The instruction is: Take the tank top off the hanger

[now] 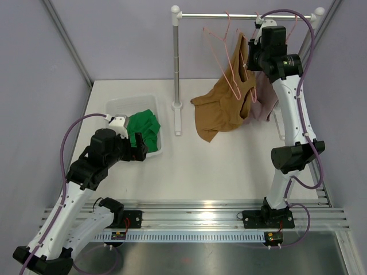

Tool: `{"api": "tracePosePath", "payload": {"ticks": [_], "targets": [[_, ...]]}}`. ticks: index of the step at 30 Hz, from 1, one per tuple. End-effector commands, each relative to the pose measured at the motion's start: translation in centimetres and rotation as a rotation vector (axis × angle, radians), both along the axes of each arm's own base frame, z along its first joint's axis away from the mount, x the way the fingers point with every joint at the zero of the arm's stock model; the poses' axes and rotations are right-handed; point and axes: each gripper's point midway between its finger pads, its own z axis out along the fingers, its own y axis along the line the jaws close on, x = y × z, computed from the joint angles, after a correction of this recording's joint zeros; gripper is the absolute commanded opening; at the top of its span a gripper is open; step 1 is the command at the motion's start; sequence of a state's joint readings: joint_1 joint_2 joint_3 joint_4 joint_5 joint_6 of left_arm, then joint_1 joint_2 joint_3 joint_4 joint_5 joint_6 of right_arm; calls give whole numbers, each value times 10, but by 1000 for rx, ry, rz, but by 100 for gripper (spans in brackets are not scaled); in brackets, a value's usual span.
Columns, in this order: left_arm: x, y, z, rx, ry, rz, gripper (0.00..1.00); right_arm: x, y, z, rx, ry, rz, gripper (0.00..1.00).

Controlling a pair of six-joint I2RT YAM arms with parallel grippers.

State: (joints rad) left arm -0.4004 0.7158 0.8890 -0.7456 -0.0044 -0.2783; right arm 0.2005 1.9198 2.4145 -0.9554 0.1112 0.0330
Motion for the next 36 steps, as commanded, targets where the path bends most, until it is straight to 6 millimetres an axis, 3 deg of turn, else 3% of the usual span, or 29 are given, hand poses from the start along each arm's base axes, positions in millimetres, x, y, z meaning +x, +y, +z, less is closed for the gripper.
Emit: {"api": "tracePosePath", "payload": {"ticks": [1, 5, 6, 10, 26, 32, 36], "targets": [[4, -8, 12, -29, -51, -32, 99, -4, -3, 11, -2, -34, 8, 25], [5, -8, 12, -29, -51, -31, 99, -2, 0, 10, 2, -30, 14, 18], [5, -7, 13, -25, -53, -28, 99, -2, 0, 11, 5, -31, 16, 12], [5, -6, 12, -24, -54, -22, 99, -10, 1, 31, 24, -67, 24, 0], [6, -6, 13, -23, -56, -19, 99, -57, -5, 115, 72, -268, 36, 0], [7, 0, 16, -8, -65, 11, 99, -91, -12, 115, 90, -229, 24, 0], [5, 13, 36, -36, -150, 69, 99, -135, -9, 106, 136, -197, 68, 0]]}}
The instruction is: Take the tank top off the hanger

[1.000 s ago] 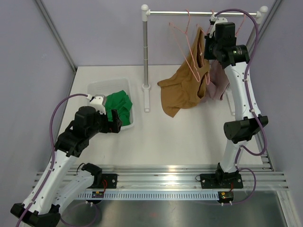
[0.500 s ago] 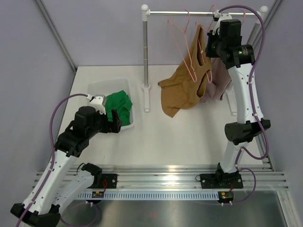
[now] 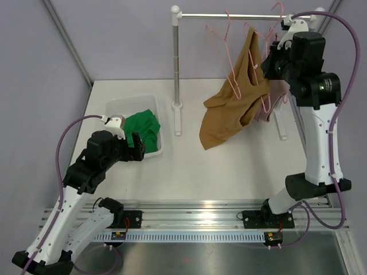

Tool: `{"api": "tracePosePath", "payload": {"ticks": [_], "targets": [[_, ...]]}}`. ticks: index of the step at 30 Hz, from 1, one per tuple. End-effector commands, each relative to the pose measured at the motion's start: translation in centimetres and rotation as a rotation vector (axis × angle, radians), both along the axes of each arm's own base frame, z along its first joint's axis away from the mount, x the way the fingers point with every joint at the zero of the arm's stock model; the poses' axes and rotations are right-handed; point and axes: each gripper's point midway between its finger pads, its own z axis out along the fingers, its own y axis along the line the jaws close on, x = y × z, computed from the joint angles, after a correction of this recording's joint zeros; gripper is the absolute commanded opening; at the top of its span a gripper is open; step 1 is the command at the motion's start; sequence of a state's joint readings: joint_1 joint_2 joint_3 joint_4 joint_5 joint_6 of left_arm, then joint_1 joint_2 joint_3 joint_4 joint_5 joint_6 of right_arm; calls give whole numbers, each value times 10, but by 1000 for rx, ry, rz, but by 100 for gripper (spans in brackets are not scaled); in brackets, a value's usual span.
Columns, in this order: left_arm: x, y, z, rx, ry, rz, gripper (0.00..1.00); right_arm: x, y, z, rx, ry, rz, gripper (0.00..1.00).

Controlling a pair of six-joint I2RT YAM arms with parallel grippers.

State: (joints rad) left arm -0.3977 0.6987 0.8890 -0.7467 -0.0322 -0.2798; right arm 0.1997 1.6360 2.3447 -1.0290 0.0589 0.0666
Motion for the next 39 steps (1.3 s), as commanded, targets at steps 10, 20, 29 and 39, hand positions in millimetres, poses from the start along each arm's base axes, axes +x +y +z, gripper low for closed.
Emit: {"api": "tracePosePath", "payload": {"ticks": [10, 20, 29, 39], "targets": [[6, -8, 92, -203, -247, 23, 99, -167, 6, -11, 126, -46, 184, 0], [9, -86, 186, -430, -416, -240, 99, -284, 39, -56, 212, 0, 511, 0], [-17, -177, 198, -427, -538, -447, 99, -308, 69, -65, 321, 16, 721, 0], [-3, -236, 172, -246, -546, -458, 93, -307, 86, -59, 421, 38, 817, 0]]}}
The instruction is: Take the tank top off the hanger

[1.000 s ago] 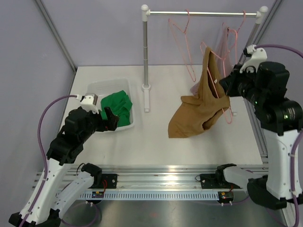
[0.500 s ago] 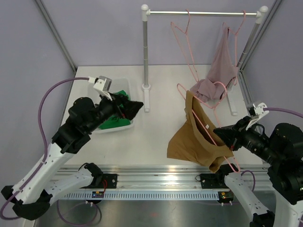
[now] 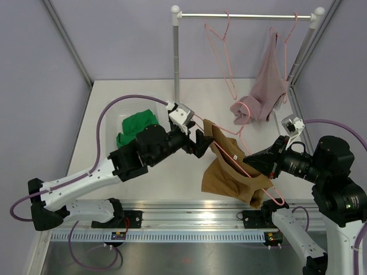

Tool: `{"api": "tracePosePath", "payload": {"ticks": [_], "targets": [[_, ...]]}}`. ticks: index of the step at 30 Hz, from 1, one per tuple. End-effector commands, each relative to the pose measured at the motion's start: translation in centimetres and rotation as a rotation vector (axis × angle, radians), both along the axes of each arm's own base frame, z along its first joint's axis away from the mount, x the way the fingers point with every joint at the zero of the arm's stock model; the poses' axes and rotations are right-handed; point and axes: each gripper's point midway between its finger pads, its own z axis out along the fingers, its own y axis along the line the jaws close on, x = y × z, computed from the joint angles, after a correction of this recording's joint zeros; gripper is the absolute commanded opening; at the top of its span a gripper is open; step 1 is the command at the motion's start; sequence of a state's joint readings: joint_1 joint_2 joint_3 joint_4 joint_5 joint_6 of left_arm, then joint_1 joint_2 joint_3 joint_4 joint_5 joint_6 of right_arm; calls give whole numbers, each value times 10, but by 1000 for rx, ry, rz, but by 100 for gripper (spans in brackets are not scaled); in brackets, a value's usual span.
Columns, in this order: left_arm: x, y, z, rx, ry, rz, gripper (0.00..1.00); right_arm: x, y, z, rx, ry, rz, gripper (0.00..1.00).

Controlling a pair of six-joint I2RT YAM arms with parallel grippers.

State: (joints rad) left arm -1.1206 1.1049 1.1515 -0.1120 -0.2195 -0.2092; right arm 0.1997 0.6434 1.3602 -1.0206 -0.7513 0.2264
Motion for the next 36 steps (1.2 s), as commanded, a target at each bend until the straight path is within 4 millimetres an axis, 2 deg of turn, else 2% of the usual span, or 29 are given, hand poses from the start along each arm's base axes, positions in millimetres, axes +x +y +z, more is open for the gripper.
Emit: {"api": "tracePosePath", "payload": {"ticks": [1, 5, 6, 9, 10, 11, 13, 16, 19, 24, 25, 26, 30, 33, 36], "targets": [[23, -4, 21, -27, -79, 99, 89, -8, 12, 24, 80, -71, 98, 0], [29, -14, 12, -3, -73, 110, 66, -10, 12, 25, 74, -84, 103, 0], [31, -14, 12, -3, -75, 116, 54, -11, 12, 25, 67, -88, 104, 0], [34, -14, 9, 2, -74, 131, 38, -8, 10, 21, 57, -84, 88, 0], [35, -14, 7, 10, -74, 134, 23, -8, 10, 20, 56, -86, 86, 0], [36, -12, 9, 7, -79, 145, 13, -8, 10, 18, 56, -85, 89, 0], [37, -9, 9, 11, -78, 158, 0, -6, 9, 15, 49, -83, 74, 0], [37, 1, 8, 9, -71, 189, 0, -2, 6, 10, 32, -87, 52, 0], [42, 19, 4, 12, -48, 268, 0, 1, 5, 5, 15, -83, 53, 0], [63, 74, -6, 15, 24, 500, 0, -2, 6, 1, 1, -91, 78, 0], [64, 86, -2, -25, 49, 537, 0, -4, 8, 1, 6, -90, 101, 0], [72, 106, -9, -8, 68, 616, 0, -5, 10, 0, 13, -87, 113, 0], [83, 152, -19, -48, 151, 756, 0, -15, 16, 3, 43, -101, 183, 0], [88, 169, -24, -73, 190, 762, 0, -19, 18, 7, 55, -119, 206, 0], [83, 160, -26, -81, 205, 690, 0, -25, 23, 13, 91, -143, 262, 0]]}}
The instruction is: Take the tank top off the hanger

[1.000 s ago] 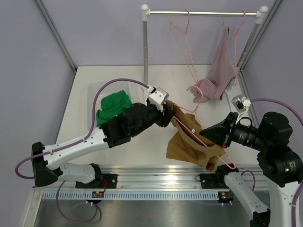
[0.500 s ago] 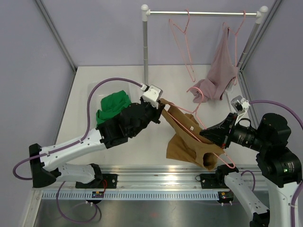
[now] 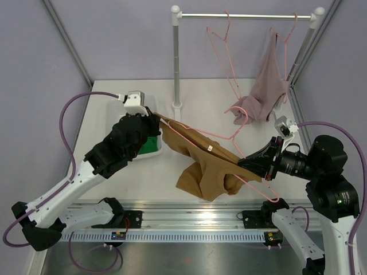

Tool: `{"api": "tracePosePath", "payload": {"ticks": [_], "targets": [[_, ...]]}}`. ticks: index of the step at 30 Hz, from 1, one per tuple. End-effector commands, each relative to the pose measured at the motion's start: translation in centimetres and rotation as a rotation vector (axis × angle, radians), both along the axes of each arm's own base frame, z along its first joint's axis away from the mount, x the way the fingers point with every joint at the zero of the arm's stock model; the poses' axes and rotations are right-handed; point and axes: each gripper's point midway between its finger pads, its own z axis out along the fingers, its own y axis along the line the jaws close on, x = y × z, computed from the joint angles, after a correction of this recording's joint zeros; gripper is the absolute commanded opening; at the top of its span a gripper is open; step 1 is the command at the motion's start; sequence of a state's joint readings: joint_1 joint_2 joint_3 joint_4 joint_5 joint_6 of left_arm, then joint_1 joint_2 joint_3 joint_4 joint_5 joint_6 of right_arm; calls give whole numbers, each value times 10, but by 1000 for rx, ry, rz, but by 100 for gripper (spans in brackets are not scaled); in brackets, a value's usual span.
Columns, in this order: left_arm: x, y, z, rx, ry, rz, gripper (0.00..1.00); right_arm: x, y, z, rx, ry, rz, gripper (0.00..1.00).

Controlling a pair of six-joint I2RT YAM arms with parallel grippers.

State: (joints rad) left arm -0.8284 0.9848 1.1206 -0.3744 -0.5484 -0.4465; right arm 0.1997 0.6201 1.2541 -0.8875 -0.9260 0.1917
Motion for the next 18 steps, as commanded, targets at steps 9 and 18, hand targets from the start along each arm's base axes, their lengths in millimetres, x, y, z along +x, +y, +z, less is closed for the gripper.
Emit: {"api": "tracePosePath", "payload": {"ticks": [9, 18], "targets": [[-42, -49, 2, -156, -1, -386, 0, 12, 14, 41, 215, -207, 58, 0], [-105, -107, -30, -196, 50, -772, 0, 55, 2, 105, 601, -462, -84, 0]]}}
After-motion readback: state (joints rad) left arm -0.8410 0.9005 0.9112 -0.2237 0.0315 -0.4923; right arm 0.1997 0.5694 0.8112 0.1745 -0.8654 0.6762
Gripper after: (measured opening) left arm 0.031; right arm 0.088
